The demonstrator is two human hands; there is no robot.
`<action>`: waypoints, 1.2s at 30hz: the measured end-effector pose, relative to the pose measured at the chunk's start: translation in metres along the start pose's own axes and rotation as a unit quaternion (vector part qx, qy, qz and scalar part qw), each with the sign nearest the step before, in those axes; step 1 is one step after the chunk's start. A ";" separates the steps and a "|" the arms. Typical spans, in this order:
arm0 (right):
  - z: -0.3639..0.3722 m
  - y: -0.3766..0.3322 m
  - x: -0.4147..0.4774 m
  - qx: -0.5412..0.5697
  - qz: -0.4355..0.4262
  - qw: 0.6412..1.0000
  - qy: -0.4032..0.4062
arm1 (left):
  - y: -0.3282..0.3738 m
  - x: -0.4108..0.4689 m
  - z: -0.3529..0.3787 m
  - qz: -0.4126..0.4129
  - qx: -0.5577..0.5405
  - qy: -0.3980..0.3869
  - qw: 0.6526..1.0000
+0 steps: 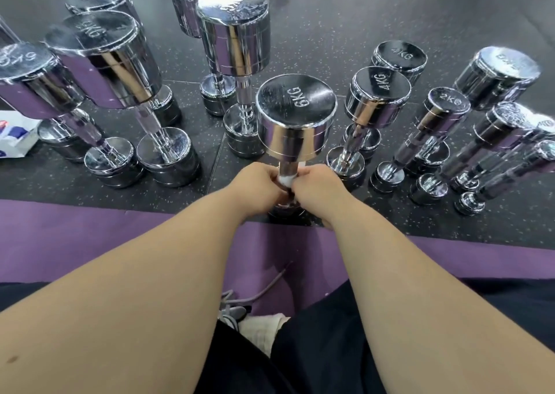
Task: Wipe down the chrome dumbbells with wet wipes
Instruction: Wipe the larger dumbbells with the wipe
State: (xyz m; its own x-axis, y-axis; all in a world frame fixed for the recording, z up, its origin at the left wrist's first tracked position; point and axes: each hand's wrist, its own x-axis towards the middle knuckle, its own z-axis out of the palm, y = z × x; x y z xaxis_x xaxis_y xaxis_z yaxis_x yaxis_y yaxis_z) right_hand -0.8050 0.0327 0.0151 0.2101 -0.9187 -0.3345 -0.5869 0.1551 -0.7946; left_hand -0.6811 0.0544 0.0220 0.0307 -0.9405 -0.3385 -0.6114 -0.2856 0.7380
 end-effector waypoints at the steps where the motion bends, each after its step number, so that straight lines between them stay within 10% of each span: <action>1: -0.001 -0.005 -0.004 0.048 0.004 0.999 0.011 | 0.002 -0.004 -0.003 0.002 -0.022 0.001 1.000; 7: -0.015 -0.018 -0.023 0.032 -0.057 0.986 0.155 | 0.014 -0.014 -0.020 0.052 0.005 0.081 0.995; 20: 0.005 0.006 -0.004 -0.227 -0.038 0.970 0.077 | 0.004 0.000 0.000 0.016 0.159 0.002 0.987; 31: 0.009 0.008 -0.015 0.010 0.019 0.977 0.212 | -0.001 -0.009 0.012 0.005 0.095 0.149 0.984; 36: 0.014 0.010 -0.001 -0.096 -0.017 0.986 0.138 | -0.001 -0.002 0.016 0.010 0.035 0.093 0.995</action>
State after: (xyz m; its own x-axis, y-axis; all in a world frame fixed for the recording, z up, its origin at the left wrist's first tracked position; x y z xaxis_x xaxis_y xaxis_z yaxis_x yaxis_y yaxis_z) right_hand -0.8007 0.0404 0.0003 0.0270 -0.9903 -0.1365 -0.7256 0.0745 -0.6841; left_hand -0.6934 0.0590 0.0126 0.1604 -0.9656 -0.2047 -0.6672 -0.2589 0.6984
